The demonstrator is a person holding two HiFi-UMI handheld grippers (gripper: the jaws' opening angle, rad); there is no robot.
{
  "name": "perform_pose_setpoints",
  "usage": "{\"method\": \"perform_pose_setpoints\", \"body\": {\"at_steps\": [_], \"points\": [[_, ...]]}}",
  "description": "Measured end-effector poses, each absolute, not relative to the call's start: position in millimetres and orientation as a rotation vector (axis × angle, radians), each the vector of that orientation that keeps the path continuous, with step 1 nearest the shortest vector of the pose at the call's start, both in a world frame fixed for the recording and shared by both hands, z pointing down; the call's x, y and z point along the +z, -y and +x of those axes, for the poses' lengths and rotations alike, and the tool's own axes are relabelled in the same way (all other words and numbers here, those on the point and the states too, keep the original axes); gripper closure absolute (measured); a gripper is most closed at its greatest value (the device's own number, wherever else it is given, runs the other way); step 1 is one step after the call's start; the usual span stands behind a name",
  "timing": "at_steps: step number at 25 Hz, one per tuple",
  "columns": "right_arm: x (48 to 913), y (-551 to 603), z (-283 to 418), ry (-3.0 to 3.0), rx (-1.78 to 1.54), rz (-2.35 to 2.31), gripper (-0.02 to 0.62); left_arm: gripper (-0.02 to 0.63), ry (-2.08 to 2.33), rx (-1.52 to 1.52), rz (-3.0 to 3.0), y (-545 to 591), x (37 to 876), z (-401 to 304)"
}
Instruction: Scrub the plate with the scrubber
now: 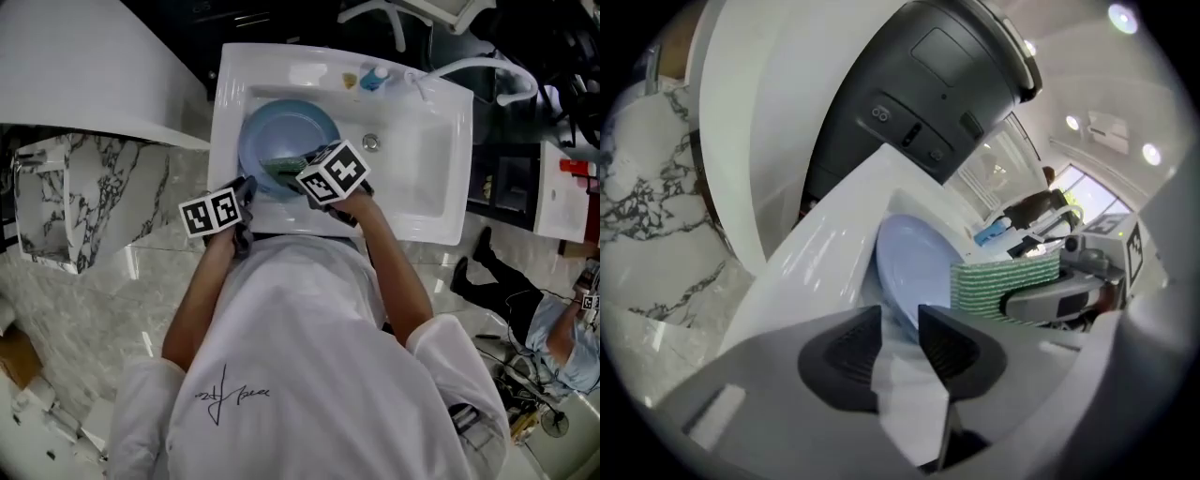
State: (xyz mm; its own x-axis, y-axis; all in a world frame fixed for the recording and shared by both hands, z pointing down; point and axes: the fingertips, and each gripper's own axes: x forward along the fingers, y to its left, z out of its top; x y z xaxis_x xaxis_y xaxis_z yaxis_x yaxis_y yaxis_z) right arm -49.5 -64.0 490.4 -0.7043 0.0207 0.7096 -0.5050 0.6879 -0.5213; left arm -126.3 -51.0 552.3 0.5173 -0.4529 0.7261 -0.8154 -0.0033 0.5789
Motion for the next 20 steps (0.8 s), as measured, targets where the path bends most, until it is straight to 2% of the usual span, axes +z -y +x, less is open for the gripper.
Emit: {"method": "perform_pose_setpoints", "body": {"at_steps": [3, 12, 14, 20], "points": [[506, 65, -51, 2.152, 0.94, 0.298, 0.544, 0.459, 1.129, 0.373, 1.593, 54, 561, -125], [526, 65, -49, 2.029, 1.187, 0.033, 0.541, 0.459, 1.292, 0.461, 1.479, 79, 581, -129], [532, 69, -49, 2.005, 1.18, 0.023, 0.541, 0.489, 1.314, 0.473, 1.46, 81, 583, -134], [540, 71, -64, 1.977, 1.176, -0.076, 0.541, 0.501, 1.333, 0.526, 1.469, 80, 585, -135]]}}
